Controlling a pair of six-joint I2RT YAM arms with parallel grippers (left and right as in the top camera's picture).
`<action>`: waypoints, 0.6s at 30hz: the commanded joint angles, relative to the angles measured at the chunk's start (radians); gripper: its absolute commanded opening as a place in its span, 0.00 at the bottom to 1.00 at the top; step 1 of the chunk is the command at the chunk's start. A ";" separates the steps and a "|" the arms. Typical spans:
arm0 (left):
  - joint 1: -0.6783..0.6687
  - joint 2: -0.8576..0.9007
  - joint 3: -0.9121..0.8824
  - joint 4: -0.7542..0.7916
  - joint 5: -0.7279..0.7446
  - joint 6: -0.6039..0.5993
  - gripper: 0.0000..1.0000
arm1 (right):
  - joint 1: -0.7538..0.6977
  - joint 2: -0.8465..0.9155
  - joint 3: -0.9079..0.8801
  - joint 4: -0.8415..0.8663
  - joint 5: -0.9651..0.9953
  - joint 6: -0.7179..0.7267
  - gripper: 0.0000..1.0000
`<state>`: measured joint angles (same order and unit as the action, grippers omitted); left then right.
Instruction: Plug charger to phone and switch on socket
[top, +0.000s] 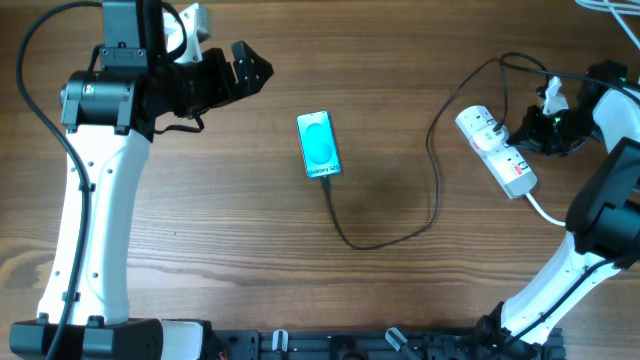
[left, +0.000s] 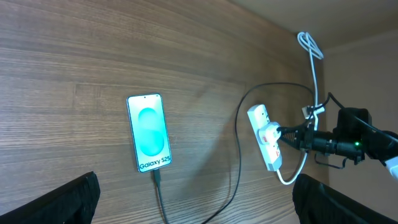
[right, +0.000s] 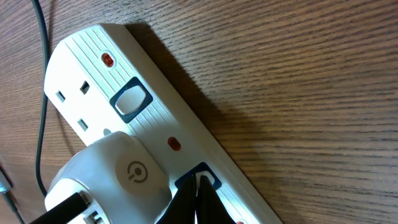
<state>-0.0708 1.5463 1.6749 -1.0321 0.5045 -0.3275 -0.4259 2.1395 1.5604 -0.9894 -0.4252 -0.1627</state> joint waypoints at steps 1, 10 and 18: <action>-0.001 -0.007 0.006 0.002 -0.009 0.009 1.00 | 0.008 -0.019 0.013 -0.021 0.006 -0.030 0.04; -0.001 -0.007 0.006 0.002 -0.009 0.009 1.00 | 0.008 -0.019 -0.011 -0.015 0.006 -0.039 0.04; -0.001 -0.007 0.006 0.002 -0.009 0.009 1.00 | 0.008 -0.019 -0.014 -0.025 0.006 -0.039 0.04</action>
<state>-0.0708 1.5463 1.6749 -1.0321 0.5045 -0.3275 -0.4259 2.1387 1.5600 -1.0103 -0.4255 -0.1848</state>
